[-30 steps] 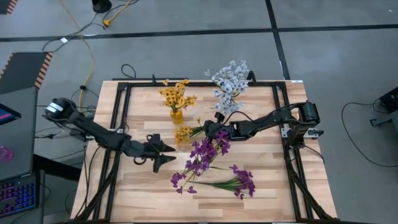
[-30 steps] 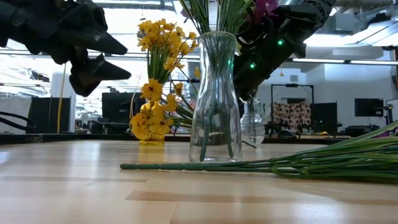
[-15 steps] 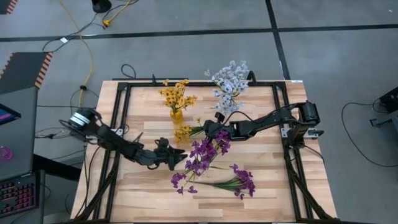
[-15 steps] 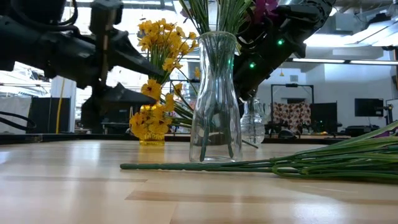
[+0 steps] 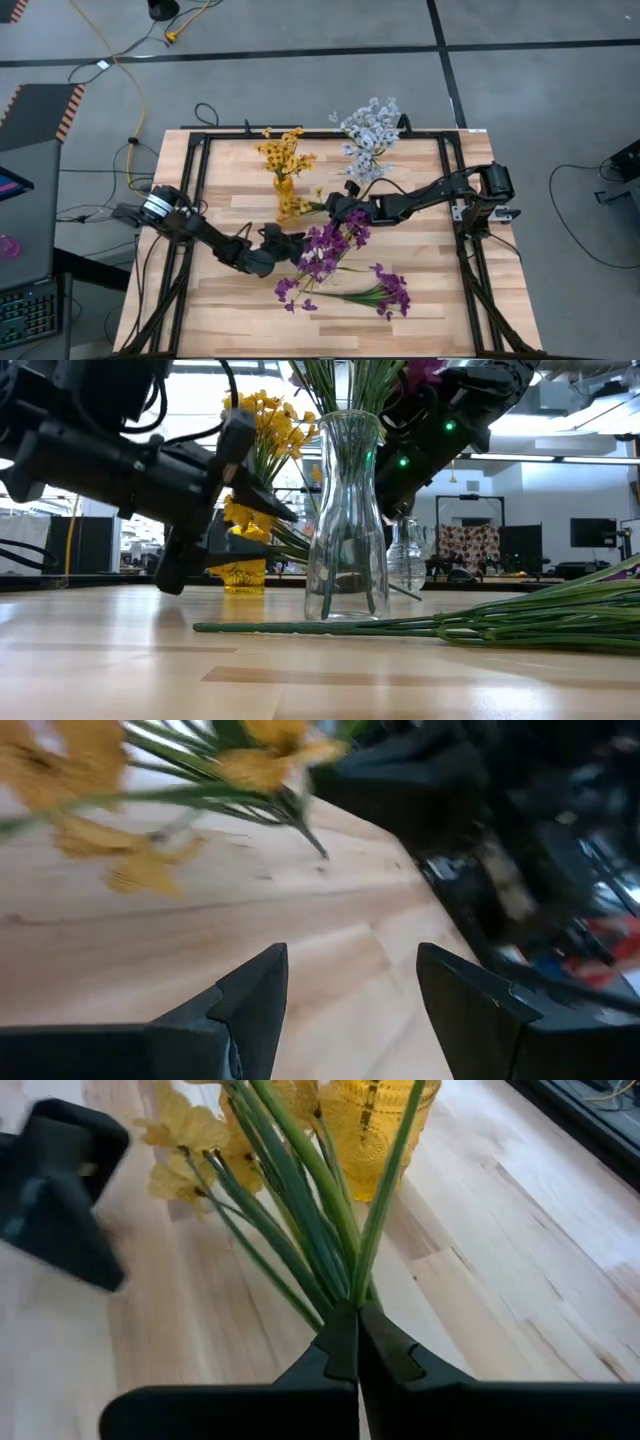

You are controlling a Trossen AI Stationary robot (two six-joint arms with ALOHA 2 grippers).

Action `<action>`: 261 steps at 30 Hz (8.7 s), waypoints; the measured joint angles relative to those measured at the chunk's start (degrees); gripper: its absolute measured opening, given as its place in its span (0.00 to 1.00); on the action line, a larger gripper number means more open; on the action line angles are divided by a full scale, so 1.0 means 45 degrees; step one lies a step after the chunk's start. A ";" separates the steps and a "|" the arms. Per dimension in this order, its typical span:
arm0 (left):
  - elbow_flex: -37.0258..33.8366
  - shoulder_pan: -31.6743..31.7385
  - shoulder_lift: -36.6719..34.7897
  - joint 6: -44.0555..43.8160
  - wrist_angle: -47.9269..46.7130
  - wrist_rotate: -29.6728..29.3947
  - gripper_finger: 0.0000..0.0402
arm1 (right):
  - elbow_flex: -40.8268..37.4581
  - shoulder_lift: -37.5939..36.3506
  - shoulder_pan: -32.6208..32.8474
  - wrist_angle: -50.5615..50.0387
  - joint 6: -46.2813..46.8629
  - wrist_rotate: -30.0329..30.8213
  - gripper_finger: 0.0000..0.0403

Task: Sort flowers into vase by color
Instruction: Put the yellow flowers into the yellow vase

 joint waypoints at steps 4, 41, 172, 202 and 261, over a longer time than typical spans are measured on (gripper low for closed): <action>0.0015 0.0281 0.0307 -0.0121 -0.0004 -0.0472 0.52 | 0.0000 0.0000 0.0005 0.0122 0.0000 -0.0055 0.06; 0.0942 0.1647 0.0365 -0.2005 -0.1630 0.0318 0.52 | 0.0000 0.0000 0.0502 0.0328 0.0325 -0.2068 0.06; 0.0779 0.0541 -1.1972 0.9759 -1.1749 -0.6565 0.03 | -0.0005 0.0000 0.0554 -0.0652 0.0857 -0.3068 0.59; 0.0782 0.0539 -1.5715 1.4880 -1.1738 -0.3209 0.03 | 0.0000 0.0674 0.0471 0.4540 -0.0520 0.0751 0.59; 0.0782 0.0544 -1.5703 1.4313 -1.2381 -0.2090 0.03 | 0.2574 0.4741 -0.1540 0.9413 -0.2441 0.0310 0.59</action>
